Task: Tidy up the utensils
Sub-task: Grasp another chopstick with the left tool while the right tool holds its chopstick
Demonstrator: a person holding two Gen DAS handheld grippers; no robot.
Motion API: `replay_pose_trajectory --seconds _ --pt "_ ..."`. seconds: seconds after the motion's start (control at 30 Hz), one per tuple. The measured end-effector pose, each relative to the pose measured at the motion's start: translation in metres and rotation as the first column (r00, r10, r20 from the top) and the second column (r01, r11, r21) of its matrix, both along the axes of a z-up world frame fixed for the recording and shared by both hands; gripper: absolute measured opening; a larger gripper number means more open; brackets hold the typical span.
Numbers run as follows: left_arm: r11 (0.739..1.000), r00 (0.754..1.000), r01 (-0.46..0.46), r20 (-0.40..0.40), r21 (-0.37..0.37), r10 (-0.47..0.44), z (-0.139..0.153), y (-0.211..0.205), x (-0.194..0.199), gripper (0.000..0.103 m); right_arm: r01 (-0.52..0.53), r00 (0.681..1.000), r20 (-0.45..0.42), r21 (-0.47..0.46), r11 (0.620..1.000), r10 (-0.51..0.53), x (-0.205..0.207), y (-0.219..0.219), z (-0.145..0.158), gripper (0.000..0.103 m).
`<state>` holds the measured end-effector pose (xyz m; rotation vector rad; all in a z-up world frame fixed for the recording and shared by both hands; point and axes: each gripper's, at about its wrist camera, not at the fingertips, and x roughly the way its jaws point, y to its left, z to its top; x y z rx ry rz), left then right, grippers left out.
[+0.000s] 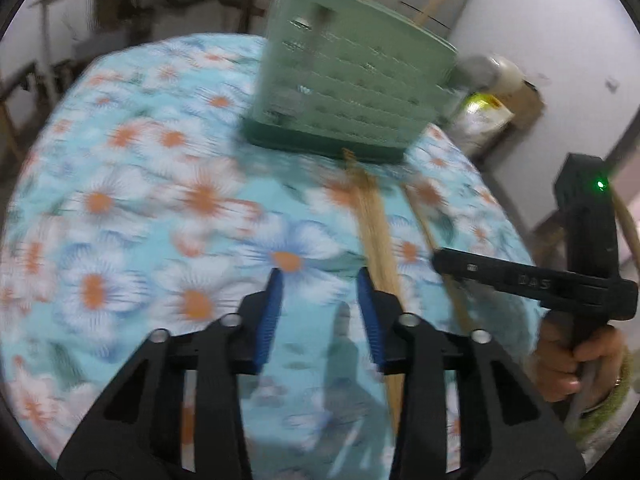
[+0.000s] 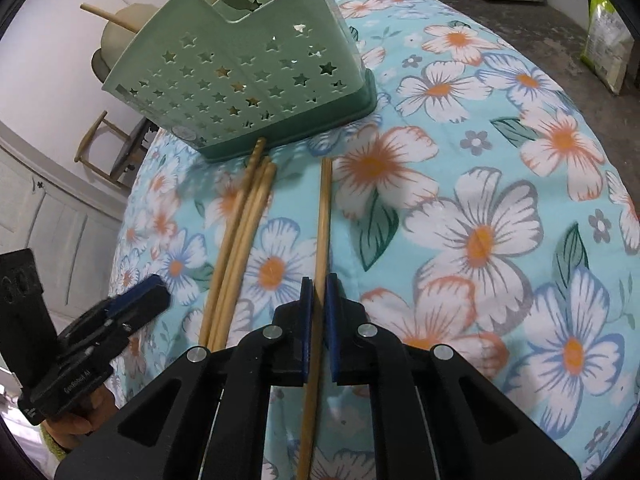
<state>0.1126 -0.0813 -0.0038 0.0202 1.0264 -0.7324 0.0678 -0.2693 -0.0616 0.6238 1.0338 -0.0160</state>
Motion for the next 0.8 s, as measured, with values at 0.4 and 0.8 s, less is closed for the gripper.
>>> replay_pose_trajectory --seconds 0.4,0.8 --pt "0.992 0.992 0.116 -0.057 0.047 -0.114 -0.019 -0.05 0.006 0.008 -0.001 1.0 0.01 -0.004 1.0 0.001 0.001 0.001 -0.001 0.007" --pt "0.996 0.997 0.022 -0.072 0.082 -0.016 -0.01 -0.009 0.001 0.004 -0.016 1.0 0.008 -0.009 1.0 0.017 -0.001 0.002 0.002 0.007"
